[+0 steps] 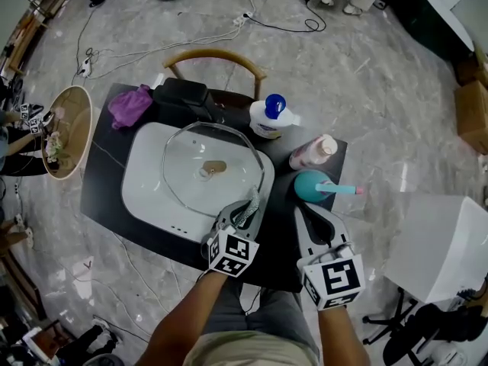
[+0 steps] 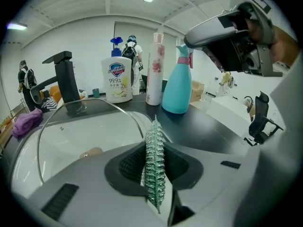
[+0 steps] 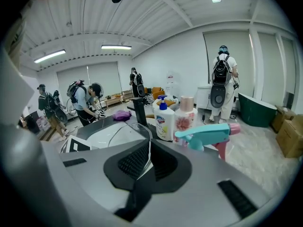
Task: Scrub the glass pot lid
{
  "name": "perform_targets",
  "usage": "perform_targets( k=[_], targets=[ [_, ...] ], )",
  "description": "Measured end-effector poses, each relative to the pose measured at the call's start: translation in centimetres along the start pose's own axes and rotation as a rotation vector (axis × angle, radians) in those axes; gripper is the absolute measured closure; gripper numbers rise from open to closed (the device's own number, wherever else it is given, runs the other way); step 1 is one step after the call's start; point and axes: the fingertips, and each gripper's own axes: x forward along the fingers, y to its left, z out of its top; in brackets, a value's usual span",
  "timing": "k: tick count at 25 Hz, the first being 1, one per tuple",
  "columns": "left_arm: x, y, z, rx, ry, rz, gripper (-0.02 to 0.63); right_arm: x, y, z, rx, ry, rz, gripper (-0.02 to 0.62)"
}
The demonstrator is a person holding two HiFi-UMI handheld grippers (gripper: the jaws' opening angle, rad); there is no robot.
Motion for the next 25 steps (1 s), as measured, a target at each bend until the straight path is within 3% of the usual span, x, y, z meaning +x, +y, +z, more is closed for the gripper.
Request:
perform_targets(
  k=[9,25],
  targets=[
    [-0.7,2.5,-1.5,0.006,0.024,0.041,0.515,0.6,0.9,0.1,-0.011,0.004,0.011,0.568],
    [-5.9,16.2,-7.7,-0.001,0.169,0.258,0.514,3.3,5.4,0.6,-0.040,0.026,0.056,0.569]
  ],
)
